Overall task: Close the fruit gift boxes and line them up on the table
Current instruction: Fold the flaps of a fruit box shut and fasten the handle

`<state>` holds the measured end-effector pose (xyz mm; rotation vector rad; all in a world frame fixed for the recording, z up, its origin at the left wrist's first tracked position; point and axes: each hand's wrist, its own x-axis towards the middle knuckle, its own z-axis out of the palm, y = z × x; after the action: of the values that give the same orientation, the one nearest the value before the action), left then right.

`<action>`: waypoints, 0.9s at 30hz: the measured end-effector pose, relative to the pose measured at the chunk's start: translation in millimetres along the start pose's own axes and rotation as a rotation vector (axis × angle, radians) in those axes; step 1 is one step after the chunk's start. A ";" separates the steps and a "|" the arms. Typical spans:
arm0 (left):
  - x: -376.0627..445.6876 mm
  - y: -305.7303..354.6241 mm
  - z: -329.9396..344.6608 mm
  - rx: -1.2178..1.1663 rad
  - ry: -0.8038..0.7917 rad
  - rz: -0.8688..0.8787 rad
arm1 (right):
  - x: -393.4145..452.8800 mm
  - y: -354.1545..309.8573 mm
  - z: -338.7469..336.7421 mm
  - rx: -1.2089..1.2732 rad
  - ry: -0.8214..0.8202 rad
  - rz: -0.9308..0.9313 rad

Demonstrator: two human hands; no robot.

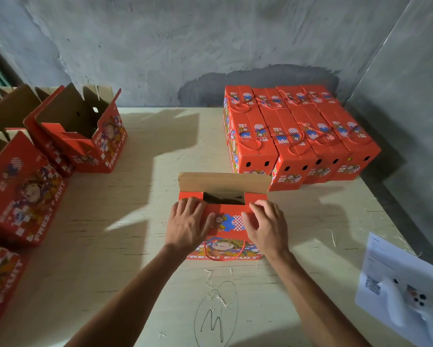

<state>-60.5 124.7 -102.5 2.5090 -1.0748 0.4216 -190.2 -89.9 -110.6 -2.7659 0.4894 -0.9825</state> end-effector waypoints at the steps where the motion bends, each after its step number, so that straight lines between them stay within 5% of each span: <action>1: -0.8 1.3 1.7 0.007 0.017 -0.002 | 0.9 0.6 0.8 -0.007 0.000 -0.004; 27: -0.9 -0.2 5.1 -0.169 0.089 -0.025 | 8.7 0.9 3.8 0.017 0.047 0.020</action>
<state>-60.3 123.1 -107.5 2.3309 -1.0001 0.4126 -181.7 -93.7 -108.8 -2.7234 0.5116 -1.0438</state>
